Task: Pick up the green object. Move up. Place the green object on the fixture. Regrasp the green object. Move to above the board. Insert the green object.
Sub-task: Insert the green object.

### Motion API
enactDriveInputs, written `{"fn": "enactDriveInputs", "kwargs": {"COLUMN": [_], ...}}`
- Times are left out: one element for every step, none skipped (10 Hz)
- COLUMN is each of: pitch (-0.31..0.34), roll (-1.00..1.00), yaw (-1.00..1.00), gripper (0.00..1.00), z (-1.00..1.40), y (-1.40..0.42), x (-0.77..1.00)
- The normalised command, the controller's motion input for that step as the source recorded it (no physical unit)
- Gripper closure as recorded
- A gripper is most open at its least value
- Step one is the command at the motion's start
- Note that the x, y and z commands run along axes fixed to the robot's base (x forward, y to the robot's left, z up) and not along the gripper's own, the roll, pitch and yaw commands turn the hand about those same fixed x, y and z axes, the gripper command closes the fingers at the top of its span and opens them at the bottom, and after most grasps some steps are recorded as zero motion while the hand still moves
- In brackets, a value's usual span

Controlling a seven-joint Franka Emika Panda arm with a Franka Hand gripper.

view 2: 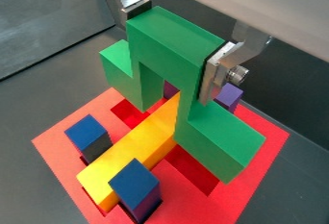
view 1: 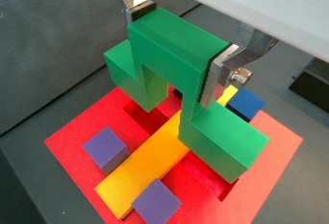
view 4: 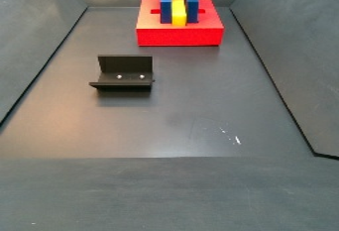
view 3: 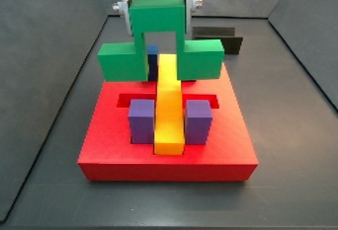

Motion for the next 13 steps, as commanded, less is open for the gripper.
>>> {"fn": "enactDriveInputs", "kwargs": {"pitch": [0.0, 0.0, 0.0, 0.0, 0.0, 0.0, 0.0, 0.009, 0.016, 0.054, 0.054, 0.04, 0.004], "roll": [0.02, 0.01, 0.0, 0.0, 0.0, 0.0, 0.01, 0.11, 0.22, 0.32, 0.29, 0.23, 0.13], "yaw": [0.0, 0.0, 0.0, 0.0, 0.0, 0.0, 0.0, 0.0, 0.0, 0.0, 0.0, 0.0, 0.04], "gripper": [1.0, 1.0, 1.0, 1.0, 1.0, 1.0, 1.0, 1.0, 1.0, 1.0, 1.0, 1.0, 1.0], "z": [-0.2, -0.03, 0.0, -0.03, -0.1, -0.1, -0.19, -0.31, -0.19, -0.09, -0.05, -0.1, -0.14], "y": [0.0, 0.0, 0.03, 0.0, 0.0, 0.01, 0.0, 0.0, 0.0, -0.04, -0.05, -0.03, 0.0], "x": [0.28, 0.31, 0.14, 0.0, 0.0, 0.01, 0.03, 0.06, 0.03, 0.0, 0.0, 0.0, 0.0]}}
